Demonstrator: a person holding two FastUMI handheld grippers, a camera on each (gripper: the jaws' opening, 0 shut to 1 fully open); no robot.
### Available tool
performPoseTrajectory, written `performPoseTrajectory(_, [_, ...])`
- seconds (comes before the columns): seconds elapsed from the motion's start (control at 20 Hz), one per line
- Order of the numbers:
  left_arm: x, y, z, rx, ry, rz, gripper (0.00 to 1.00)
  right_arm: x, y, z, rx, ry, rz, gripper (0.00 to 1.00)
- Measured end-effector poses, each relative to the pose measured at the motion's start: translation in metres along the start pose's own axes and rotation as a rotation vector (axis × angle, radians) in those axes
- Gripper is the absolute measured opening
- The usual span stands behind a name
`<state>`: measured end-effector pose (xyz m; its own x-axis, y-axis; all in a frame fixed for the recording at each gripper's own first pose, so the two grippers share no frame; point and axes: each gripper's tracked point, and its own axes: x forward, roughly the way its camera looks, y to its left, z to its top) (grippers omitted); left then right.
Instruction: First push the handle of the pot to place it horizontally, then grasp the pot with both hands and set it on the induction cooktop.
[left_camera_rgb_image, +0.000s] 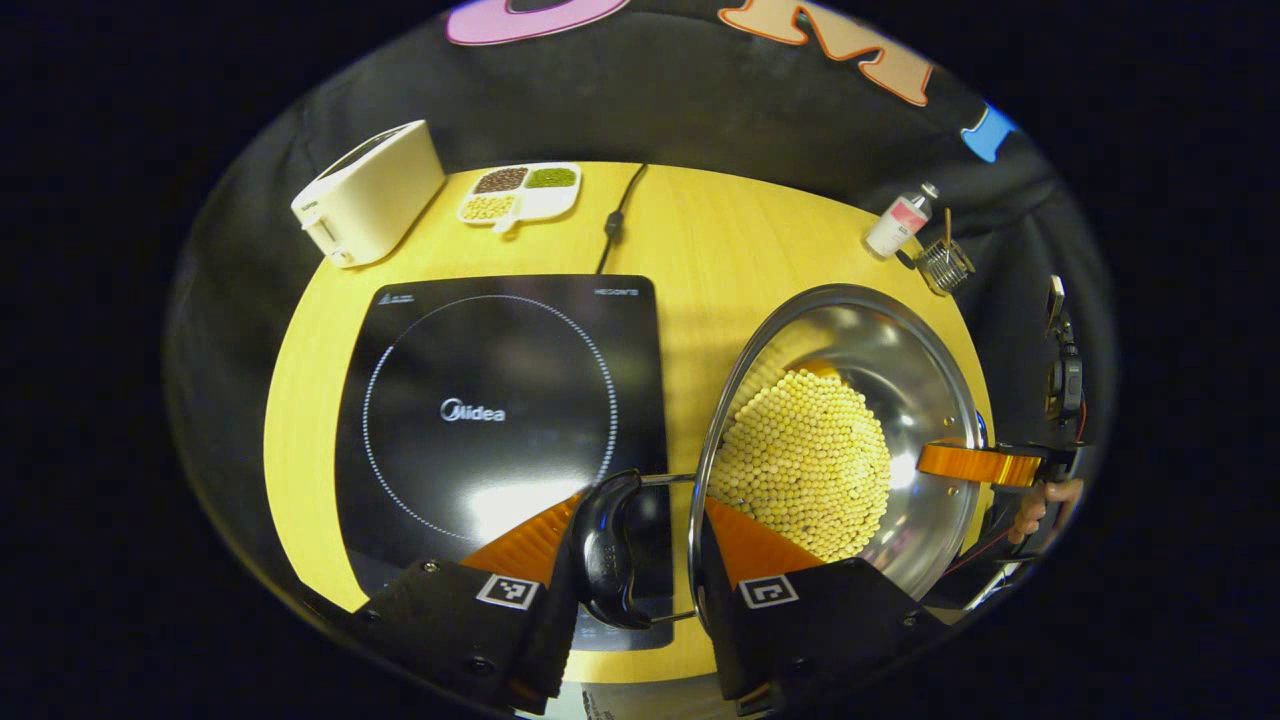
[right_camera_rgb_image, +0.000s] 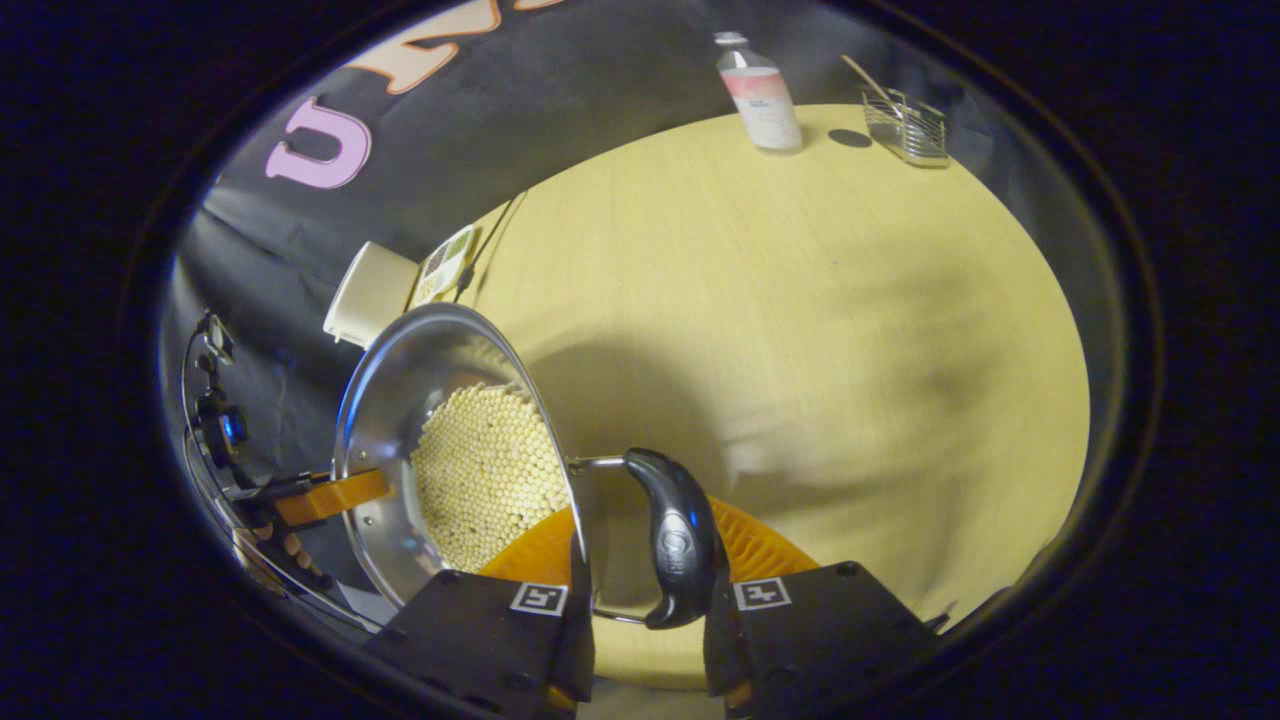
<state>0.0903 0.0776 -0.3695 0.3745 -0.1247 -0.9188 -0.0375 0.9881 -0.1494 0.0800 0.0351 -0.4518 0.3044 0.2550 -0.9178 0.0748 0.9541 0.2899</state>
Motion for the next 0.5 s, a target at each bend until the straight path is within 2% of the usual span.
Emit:
performPoseTrajectory(0.2, [-0.001, 0.043, 0.003, 0.011, -0.017, -0.032, 0.58, 0.009, 0.041, -0.010, 0.005, -0.016, -0.030, 0.38])
performPoseTrajectory(0.45, [0.006, 0.105, 0.014, 0.041, -0.014, -0.105, 0.59, 0.027, 0.101, -0.024, 0.037, -0.053, -0.107, 0.38])
performPoseTrajectory(0.5, [0.008, 0.118, 0.016, 0.051, -0.014, -0.115, 0.58, 0.030, 0.110, -0.028, 0.043, -0.061, -0.121, 0.45])
